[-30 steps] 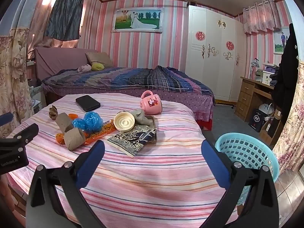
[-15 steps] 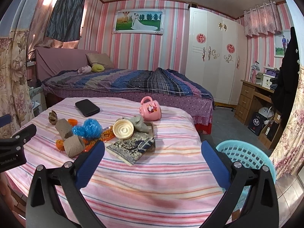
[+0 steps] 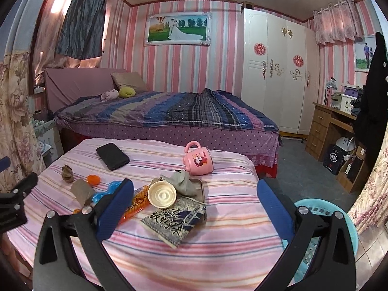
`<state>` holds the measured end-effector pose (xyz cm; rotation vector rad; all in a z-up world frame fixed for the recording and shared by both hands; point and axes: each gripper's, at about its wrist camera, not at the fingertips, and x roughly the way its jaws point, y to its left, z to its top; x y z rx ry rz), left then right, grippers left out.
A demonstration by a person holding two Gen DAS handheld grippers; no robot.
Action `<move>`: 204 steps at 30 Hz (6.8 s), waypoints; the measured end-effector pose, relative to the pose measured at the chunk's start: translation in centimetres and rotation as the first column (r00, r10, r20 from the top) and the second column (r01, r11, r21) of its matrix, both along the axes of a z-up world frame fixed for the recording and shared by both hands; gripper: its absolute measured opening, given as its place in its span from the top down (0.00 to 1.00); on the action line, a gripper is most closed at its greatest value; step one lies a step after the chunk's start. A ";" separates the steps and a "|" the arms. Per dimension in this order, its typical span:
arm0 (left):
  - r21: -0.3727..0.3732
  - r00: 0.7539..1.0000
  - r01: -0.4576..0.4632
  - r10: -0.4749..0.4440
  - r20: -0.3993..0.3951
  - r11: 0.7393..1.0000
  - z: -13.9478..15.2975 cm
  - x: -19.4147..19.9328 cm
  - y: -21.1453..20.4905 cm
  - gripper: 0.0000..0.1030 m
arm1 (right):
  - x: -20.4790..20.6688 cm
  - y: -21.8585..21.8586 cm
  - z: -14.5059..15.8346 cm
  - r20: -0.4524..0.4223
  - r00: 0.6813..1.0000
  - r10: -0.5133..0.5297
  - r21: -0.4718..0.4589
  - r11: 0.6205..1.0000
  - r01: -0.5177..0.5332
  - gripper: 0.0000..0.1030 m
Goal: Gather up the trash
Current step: 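Approach the trash on the bed with both tools open, then grasp the orange peel with the left tool while the right tool grasps a cardboard tube, then carry both items to the blue basket and release them from both tools, then grasp the blue plastic bag with the left tool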
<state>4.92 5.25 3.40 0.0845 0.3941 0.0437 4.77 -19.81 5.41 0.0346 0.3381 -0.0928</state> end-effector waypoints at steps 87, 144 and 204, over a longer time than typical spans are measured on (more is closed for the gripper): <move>-0.090 0.969 0.051 -0.071 -0.238 0.995 -6.9 5.7 2.6 0.74 | 4.7 2.6 -8.7 -0.263 0.938 0.226 -0.005 0.972 -0.236 0.45; -0.076 0.819 0.549 -0.554 -0.145 0.832 -5.8 3.5 -40.6 0.15 | -4.5 -34.2 -10.4 -0.238 0.918 -0.317 0.058 0.939 0.340 0.45; -0.035 0.966 0.085 -0.091 -0.242 0.996 -7.3 11.1 -6.5 0.05 | 8.2 -6.2 -7.4 -0.224 0.975 -0.015 -0.091 0.996 -0.006 0.10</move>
